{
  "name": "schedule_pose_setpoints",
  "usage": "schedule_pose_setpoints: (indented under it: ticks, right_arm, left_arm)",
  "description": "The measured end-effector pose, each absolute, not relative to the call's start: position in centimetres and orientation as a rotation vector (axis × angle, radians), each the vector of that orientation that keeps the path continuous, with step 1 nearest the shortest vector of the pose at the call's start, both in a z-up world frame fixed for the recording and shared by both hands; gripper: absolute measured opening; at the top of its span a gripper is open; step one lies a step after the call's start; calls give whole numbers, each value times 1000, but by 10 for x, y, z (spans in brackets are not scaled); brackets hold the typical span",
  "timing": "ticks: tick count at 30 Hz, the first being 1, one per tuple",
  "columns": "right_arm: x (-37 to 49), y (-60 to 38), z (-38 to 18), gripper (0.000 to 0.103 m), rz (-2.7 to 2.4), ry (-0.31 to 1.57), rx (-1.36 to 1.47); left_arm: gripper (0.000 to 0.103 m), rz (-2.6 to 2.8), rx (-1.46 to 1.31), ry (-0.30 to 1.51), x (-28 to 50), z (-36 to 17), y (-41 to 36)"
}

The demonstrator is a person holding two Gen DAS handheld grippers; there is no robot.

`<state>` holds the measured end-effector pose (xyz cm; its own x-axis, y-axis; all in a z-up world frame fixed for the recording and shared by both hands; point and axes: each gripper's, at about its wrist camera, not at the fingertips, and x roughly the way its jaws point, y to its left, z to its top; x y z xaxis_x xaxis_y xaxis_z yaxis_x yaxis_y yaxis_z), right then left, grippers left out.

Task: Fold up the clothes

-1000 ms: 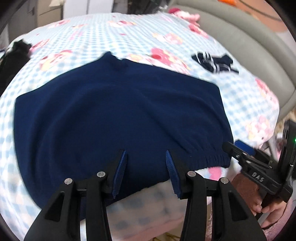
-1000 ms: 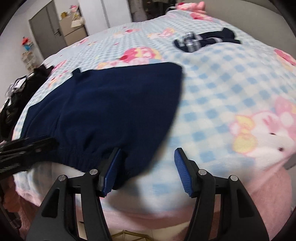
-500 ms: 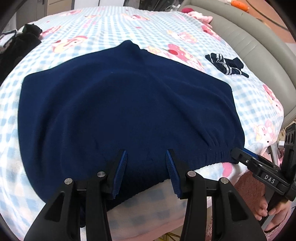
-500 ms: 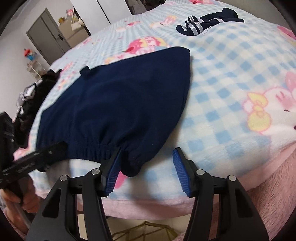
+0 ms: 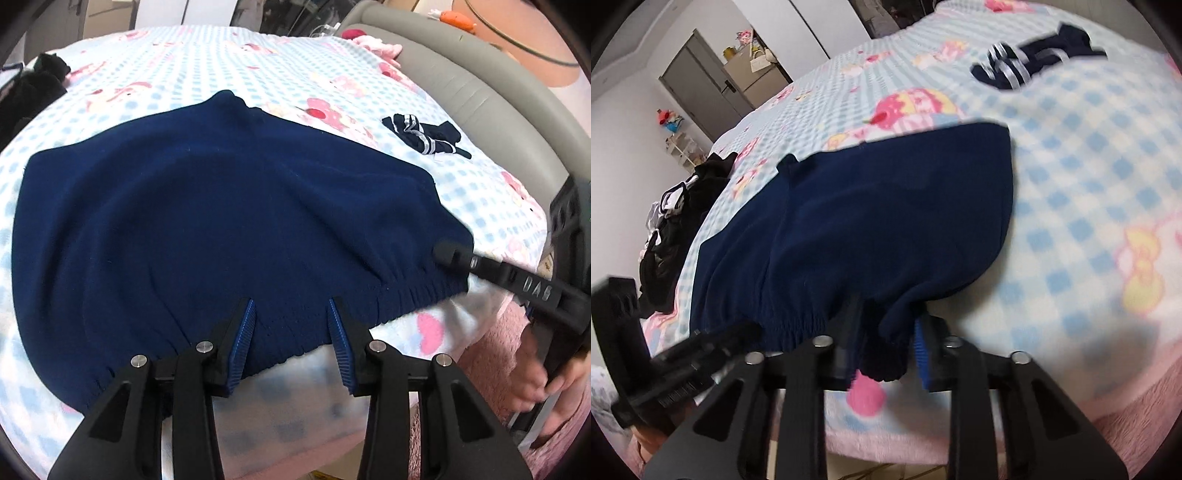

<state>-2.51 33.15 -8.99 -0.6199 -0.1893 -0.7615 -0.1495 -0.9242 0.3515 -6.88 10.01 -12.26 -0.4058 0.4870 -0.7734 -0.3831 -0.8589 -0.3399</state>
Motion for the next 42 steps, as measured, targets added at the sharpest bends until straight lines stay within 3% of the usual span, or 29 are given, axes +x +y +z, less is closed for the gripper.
schedule_pose_setpoints:
  ticks: [7,15,18,21,27,32,39,42]
  right_arm:
    - [-55,289,-51,15,-2729,-387,1233]
    - [-79,228,-83,15,-2557,-296,1312]
    - [-75,219,-97,19,-2529,-303,1347]
    - [-63,221,-91,34,-2508,-332,1309]
    - [-37,238,-64,40,-2525,-372,1236]
    - [-24,266,-49,44,-2592,-525,1157]
    - [-35,295,-80,44,-2683,-611,1378]
    - [-39,283,-91,44,-2699,-452,1464]
  left_arm:
    - [42,2200,-1310,-320,-78,-126,81]
    - [42,2230,-1288,-489,-89,-121,44]
    - [42,2202,-1289,-589,-93,-124,28]
    - [42,2156,-1277,-656,-96,-126,23]
    - [43,2104,-1271,-661,-97,-129,41]
    - [43,2076,-1259,-659,-95,-129,49]
    - [43,2018,-1220,-680,-93,-124,57]
    - [43,2020,-1233,-626,-91,-125,64]
